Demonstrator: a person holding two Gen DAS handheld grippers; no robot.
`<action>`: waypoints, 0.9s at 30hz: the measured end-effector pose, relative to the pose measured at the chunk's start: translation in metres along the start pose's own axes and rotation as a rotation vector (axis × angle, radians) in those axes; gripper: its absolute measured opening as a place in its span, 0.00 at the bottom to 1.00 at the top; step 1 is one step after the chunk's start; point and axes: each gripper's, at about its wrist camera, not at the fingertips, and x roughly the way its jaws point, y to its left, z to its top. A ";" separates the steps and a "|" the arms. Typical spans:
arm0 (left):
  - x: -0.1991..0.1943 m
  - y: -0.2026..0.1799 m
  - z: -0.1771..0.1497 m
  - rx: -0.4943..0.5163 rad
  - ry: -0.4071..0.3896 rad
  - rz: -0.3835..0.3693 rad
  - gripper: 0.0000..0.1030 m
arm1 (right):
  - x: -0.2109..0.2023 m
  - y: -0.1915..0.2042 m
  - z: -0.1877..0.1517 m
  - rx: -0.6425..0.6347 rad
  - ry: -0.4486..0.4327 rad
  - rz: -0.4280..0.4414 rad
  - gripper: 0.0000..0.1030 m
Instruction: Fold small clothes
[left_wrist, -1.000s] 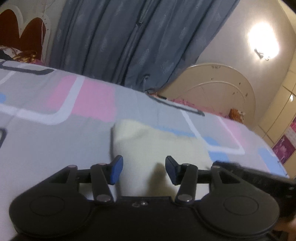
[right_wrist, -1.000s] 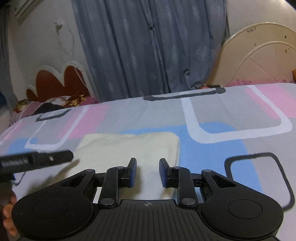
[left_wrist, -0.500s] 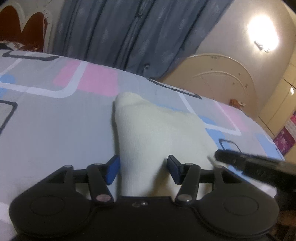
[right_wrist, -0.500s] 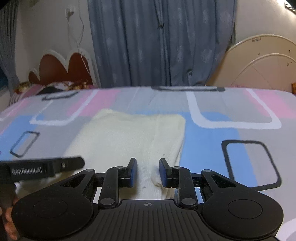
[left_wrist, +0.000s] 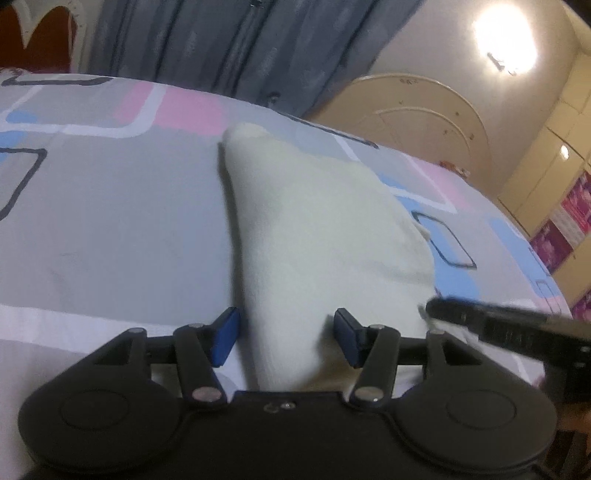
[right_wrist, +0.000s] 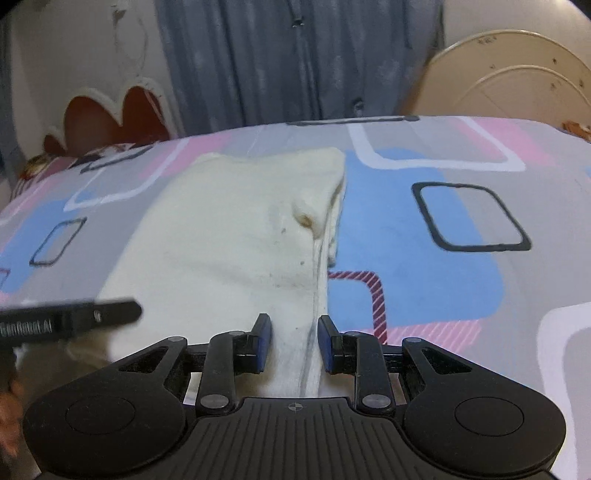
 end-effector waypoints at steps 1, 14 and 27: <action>0.001 -0.001 -0.002 0.017 0.005 0.003 0.52 | -0.001 0.003 -0.001 -0.013 0.005 -0.013 0.25; 0.003 -0.003 0.003 0.093 0.052 -0.017 0.57 | -0.005 0.002 -0.023 0.086 0.044 -0.085 0.25; 0.003 -0.006 0.011 0.033 0.067 -0.067 0.77 | -0.021 -0.003 -0.016 0.137 0.048 -0.062 0.57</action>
